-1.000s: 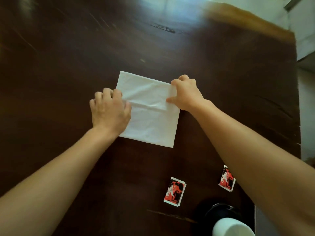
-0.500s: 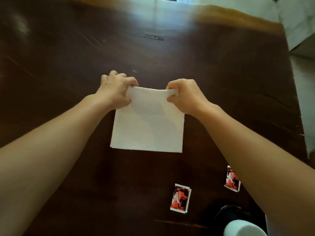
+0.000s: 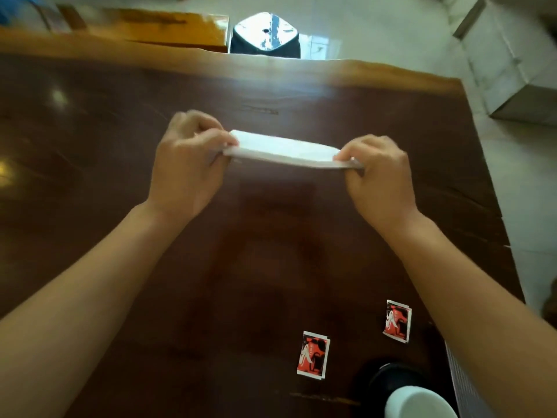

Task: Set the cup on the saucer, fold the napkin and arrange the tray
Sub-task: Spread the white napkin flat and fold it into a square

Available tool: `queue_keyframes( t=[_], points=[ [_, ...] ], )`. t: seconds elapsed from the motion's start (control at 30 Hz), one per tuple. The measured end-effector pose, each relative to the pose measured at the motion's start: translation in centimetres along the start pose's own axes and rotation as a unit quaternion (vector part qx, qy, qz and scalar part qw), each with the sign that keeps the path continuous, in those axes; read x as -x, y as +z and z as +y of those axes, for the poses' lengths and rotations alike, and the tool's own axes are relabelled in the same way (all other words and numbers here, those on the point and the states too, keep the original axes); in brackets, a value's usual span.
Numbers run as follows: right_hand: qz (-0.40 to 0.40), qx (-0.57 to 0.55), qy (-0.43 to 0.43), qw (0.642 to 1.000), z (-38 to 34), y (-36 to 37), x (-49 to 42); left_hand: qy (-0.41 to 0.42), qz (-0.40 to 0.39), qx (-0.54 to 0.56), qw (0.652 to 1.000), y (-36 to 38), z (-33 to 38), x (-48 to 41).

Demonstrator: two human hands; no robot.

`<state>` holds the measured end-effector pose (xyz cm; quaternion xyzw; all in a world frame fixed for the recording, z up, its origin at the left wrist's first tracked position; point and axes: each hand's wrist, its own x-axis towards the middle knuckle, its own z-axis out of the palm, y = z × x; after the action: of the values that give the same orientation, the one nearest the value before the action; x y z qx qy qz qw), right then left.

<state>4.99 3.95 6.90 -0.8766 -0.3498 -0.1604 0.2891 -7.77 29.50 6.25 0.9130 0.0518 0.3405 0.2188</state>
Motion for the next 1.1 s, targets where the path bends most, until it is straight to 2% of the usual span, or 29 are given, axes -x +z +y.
queue_keyframes(
  t=[0.07, 0.1, 0.2, 0.27, 0.33, 0.43, 0.5, 0.57, 0.7, 0.77, 0.9, 1.1],
  points=[
    [-0.050, -0.024, 0.010, 0.998, 0.5, 0.5, 3.2, 0.002, -0.057, 0.018, 0.998, 0.3, -0.1, 3.4],
    [-0.100, -0.029, 0.025, 0.994, 0.8, 1.0, 5.0, -0.014, -0.104, 0.009, 0.994, 0.8, -0.5, 5.3],
    [-0.274, -0.022, 0.100, 0.956, 1.9, 2.7, 9.8, -0.113, -0.265, -0.033, 0.957, 2.5, -1.1, 10.9],
    [-0.321, -0.039, 0.134, 0.937, 2.4, 3.4, 12.2, -0.133, -0.330, -0.020, 0.934, 3.1, -1.3, 13.5],
    [-0.325, -0.074, 0.170, 0.927, 2.7, 3.6, 13.4, -0.120, -0.351, 0.005, 0.929, 3.1, -1.5, 14.6],
    [-0.307, -0.155, 0.256, 0.903, 3.3, 3.6, 13.3, -0.115, -0.315, 0.056, 0.940, 3.1, -1.5, 14.2],
    [-0.277, -0.179, 0.291, 0.898, 3.7, 3.7, 12.4, -0.199, -0.257, 0.119, 0.938, 3.2, -1.1, 12.7],
    [-0.228, -0.203, 0.311, 0.900, 3.9, 3.9, 11.0, -0.292, -0.211, 0.188, 0.914, 4.0, -0.7, 10.7],
    [-0.152, -0.270, 0.363, 0.879, 3.9, 5.8, 8.3, -0.380, -0.138, 0.298, 0.865, 7.1, -0.9, 7.9],
    [-0.144, -0.255, 0.389, 0.874, 3.9, 7.4, 7.7, -0.402, -0.136, 0.263, 0.867, 9.1, -1.3, 7.7],
    [-0.144, -0.126, 0.406, 0.894, 4.4, 10.2, 7.3, -0.426, -0.151, 0.104, 0.886, 11.9, -1.8, 7.7],
    [-0.144, 0.054, 0.380, 0.912, 4.2, 12.3, 7.2, -0.426, -0.136, 0.058, 0.893, 13.7, -2.8, 7.2]
  ],
)
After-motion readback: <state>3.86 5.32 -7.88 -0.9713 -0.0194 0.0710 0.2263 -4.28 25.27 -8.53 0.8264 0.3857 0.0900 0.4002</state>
